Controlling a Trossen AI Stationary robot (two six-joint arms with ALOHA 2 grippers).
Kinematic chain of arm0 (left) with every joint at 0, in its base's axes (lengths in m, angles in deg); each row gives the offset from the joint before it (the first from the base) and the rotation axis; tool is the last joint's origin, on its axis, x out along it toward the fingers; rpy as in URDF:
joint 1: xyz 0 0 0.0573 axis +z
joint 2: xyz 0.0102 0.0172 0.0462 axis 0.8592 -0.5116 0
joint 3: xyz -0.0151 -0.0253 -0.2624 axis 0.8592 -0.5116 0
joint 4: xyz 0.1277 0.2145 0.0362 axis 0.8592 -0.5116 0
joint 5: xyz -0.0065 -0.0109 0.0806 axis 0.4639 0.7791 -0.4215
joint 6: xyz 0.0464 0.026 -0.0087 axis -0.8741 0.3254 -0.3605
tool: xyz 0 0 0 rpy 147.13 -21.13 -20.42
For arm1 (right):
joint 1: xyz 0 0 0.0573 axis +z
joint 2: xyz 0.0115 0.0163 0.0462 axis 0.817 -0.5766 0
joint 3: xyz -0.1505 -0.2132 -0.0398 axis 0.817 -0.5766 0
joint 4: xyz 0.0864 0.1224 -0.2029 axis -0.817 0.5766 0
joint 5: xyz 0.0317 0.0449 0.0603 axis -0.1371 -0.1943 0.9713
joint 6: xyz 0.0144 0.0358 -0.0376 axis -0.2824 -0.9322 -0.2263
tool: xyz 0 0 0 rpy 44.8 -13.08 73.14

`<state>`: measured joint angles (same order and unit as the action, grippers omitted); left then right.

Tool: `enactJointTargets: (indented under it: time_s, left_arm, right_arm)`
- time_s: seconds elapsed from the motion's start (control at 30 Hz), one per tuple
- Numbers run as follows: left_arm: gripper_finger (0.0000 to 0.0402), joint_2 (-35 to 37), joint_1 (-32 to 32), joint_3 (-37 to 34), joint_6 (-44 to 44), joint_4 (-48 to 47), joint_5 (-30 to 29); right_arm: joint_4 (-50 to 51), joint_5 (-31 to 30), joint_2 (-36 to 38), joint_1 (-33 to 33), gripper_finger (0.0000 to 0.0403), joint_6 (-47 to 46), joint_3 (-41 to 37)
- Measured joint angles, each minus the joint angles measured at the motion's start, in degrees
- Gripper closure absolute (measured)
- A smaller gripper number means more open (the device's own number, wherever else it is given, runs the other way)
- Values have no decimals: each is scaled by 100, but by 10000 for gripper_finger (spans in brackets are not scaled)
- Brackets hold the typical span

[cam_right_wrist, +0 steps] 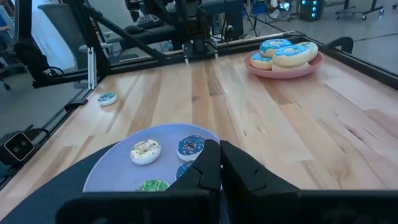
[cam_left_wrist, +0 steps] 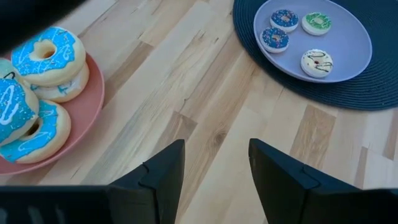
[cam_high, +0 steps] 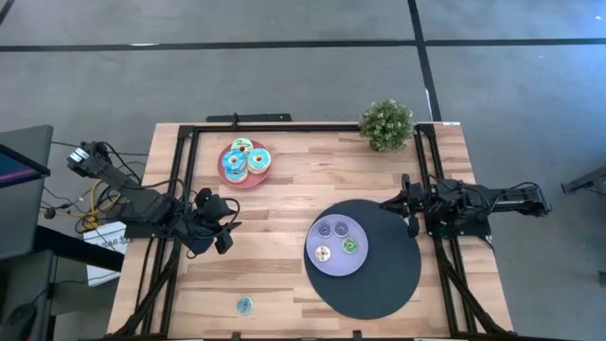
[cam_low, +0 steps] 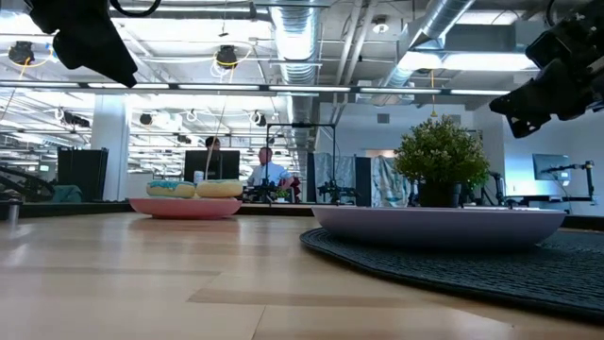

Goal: Pick & Place donuts
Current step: Put the small blue donut on the purple plate

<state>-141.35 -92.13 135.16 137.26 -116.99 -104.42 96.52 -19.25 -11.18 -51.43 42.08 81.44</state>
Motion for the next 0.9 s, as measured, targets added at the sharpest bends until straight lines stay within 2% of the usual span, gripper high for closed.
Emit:
enactJointTargets:
  time_s: [0.23,0.47,0.67,0.9]
  left_arm:
    - [230,0,0,0,-26,1,-4]
    - [230,-19,92,0,-441,151,-271]
    - [205,-297,117,0,-1819,778,-356]
    - [138,-934,371,0,-3467,1980,-315]
  right_arm:
    - [-2,0,-7,0,403,0,0]
    - [-14,-3,-7,0,403,-2,-2]
    - [-41,-7,-9,0,403,-2,-7]
    - [-48,-7,-9,0,403,-2,-7]
